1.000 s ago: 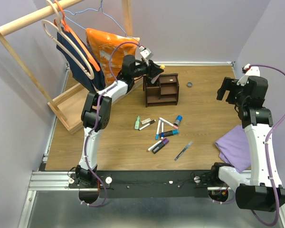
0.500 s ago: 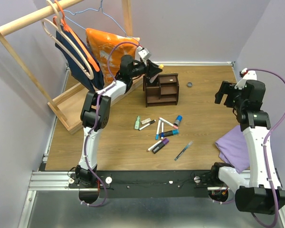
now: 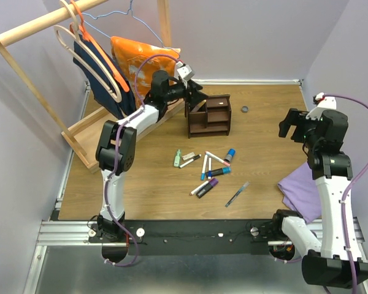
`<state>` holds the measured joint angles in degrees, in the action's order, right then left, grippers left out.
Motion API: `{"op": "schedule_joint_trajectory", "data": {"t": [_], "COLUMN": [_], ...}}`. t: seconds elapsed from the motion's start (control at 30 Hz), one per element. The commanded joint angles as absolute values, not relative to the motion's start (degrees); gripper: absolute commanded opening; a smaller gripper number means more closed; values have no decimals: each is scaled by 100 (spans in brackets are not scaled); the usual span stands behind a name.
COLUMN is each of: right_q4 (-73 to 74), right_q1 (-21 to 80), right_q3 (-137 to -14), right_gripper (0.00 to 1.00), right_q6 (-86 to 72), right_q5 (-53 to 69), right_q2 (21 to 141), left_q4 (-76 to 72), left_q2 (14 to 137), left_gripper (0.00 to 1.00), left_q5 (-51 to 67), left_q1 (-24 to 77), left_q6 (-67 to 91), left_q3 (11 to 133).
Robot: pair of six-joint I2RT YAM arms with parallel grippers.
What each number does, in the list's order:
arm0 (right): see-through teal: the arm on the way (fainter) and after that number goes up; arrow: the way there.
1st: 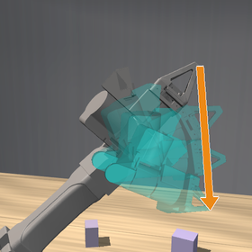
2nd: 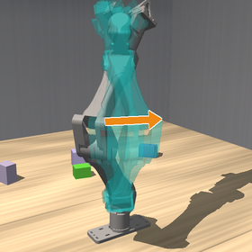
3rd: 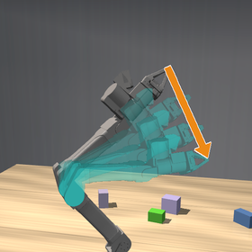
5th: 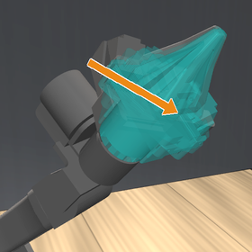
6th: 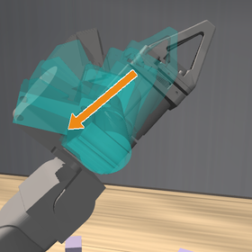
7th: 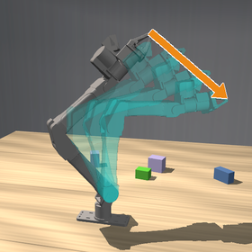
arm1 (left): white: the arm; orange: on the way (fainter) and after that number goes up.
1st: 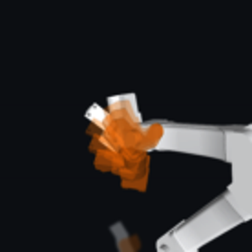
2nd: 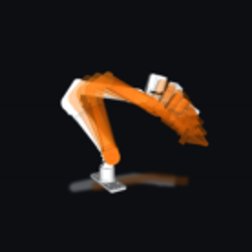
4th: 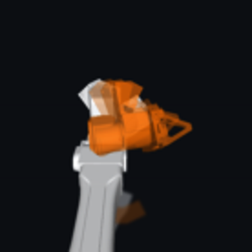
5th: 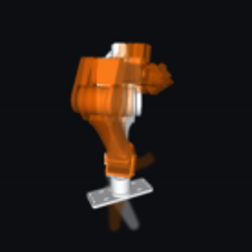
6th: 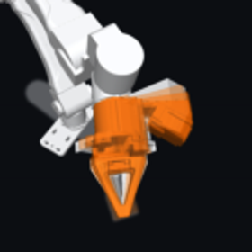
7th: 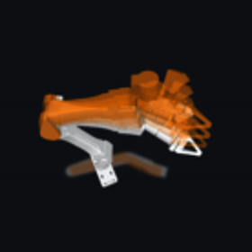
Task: Sort the stationery into containers
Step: Place the pen in the storage box, then pick up the pen from the center of the board.
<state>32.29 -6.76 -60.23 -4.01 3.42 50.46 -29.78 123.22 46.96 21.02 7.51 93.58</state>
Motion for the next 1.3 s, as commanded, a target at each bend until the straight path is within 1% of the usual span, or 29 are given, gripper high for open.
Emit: {"op": "schedule_joint_trajectory", "data": {"t": [0.0,0.1,0.13,0.2,0.23,0.27,0.3,0.33,0.37,0.4,0.43,0.47,0.53,0.6,0.63,0.77,0.83,0.93,0.97,1.0,1.17,1.27], "right_q4": [3454,3743,3927,4121,4174,4175,4175,4175,4157,4149,4114,4096,4000,3955,3938,3876,3832,3797,3797,3788,3762,3770], "right_q1": [-721,-721,-721,-721,-721,-721,-721,-712,-712,-712,-712,-712,-712,-712,-712,-712,-712,-712,-712,-712,-712,-712], "right_q3": [-6204,-6433,-6486,-6556,-6557,-6539,-6522,-6504,-6452,-6434,-6416,-6416,-6425,-6451,-6460,-6434,-6355,-6223,-6188,-6153,-6047,-6038], "right_gripper": [97,97,97,97,97,97,97,97,97,97,97,97,97,97,97,97,97,97,97,97,97,97], "right_q6": [-273,-54,121,385,387,369,282,238,185,89,44,18,-202,-351,-395,-659,-694,-642,-624,-633,-668,-650], "right_q5": [475,676,833,1387,1502,1642,1670,1713,1740,1732,1731,1705,1696,1731,1766,1863,1924,1942,1934,1925,1942,1873], "right_q2": [4887,4895,4896,4896,4913,4930,4957,5001,5062,5176,5246,5299,5431,5493,5571,5695,5669,5590,5546,5520,5362,5247], "left_q4": [-2357,-1181,-456,312,1221,1674,2062,2640,2846,3013,3284,3383,3210,3199,3260,3656,3517,3296,3305,3305,3217,3252], "left_q2": [11436,10620,10095,9539,9023,8791,8589,8274,8166,8087,8086,8121,8060,8094,8277,9104,9385,9745,9834,9931,10467,10713], "left_gripper": [66,66,67,68,69,70,70,70,68,66,64,60,58,57,57,49,48,50,54,56,59,59], "left_q5": [4650,4325,4289,4036,3878,3745,3370,3166,2981,2858,2569,2471,2435,2408,2408,2881,2900,2821,2795,2725,2514,2426], "left_q1": [2197,2346,2468,2662,2933,3127,3312,3496,3890,4024,4182,4392,4517,4692,4754,4983,5149,5343,5448,5493,5642,5669], "left_q6": [125,-542,-728,-1062,-1559,-1782,-1993,-2056,-1900,-1681,-1444,-919,-599,-562,-615,-519,-405,-378,-361,-343,-272,-308], "left_q3": [9273,9062,8792,8431,8072,7903,7736,7360,7200,7059,6858,6768,6340,6162,6179,6547,6653,6828,6890,6925,7207,7382]}}
